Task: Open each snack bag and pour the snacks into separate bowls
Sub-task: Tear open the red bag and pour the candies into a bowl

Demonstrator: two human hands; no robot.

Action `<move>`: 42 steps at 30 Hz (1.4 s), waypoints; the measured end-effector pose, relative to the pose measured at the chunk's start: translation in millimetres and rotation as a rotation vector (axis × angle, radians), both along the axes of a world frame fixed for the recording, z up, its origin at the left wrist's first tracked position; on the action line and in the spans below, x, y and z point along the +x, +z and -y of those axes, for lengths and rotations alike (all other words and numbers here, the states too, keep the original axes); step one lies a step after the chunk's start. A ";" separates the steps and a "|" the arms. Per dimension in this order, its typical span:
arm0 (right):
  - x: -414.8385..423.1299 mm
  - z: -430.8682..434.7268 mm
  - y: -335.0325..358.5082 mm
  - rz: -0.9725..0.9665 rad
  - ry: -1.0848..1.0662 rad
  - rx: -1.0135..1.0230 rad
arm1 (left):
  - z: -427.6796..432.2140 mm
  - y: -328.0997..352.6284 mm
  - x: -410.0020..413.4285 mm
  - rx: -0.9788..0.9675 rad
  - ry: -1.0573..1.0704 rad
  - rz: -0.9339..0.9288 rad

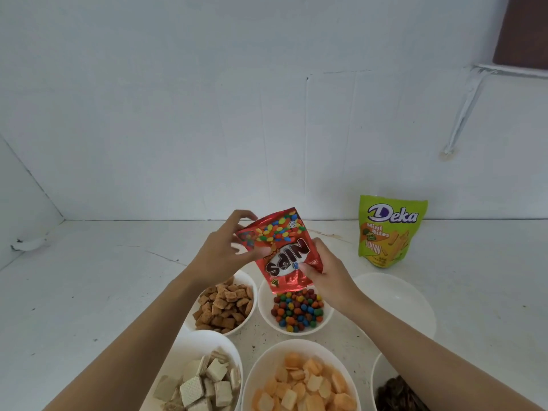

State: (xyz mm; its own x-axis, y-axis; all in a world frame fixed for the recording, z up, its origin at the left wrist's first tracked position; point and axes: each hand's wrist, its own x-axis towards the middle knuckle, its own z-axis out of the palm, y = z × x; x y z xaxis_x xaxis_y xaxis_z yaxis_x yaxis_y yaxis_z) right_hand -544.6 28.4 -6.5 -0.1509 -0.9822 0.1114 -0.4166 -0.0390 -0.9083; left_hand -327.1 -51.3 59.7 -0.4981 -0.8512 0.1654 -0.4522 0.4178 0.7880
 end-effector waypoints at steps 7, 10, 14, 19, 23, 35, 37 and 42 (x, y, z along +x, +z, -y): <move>1.1 -3.7 1.7 0.237 0.031 0.005 | -22.0 -41.8 -19.0 0.164 0.079 -0.213; 6.4 -5.6 -6.3 0.210 0.039 0.032 | -24.9 -48.1 -35.5 0.179 0.281 -0.294; 1.6 -8.7 -11.5 0.247 -0.007 0.014 | -16.2 -54.1 -38.1 0.274 0.314 -0.159; -5.6 -12.2 -4.1 0.271 -0.039 -0.042 | -18.5 -45.9 -36.3 0.155 0.133 -0.125; -4.0 -8.1 11.7 0.339 -0.045 -0.122 | -17.7 -16.9 -39.9 -0.074 0.160 -0.141; -7.0 -9.0 6.0 0.291 -0.087 -0.125 | -19.6 -21.0 -38.9 -0.076 0.112 -0.107; -7.6 -10.1 -1.6 0.231 -0.022 -0.008 | -19.6 -28.7 -36.9 -0.013 0.102 -0.029; -11.3 -9.5 -8.7 0.233 -0.114 -0.016 | -17.6 -38.0 -26.9 0.094 0.084 -0.008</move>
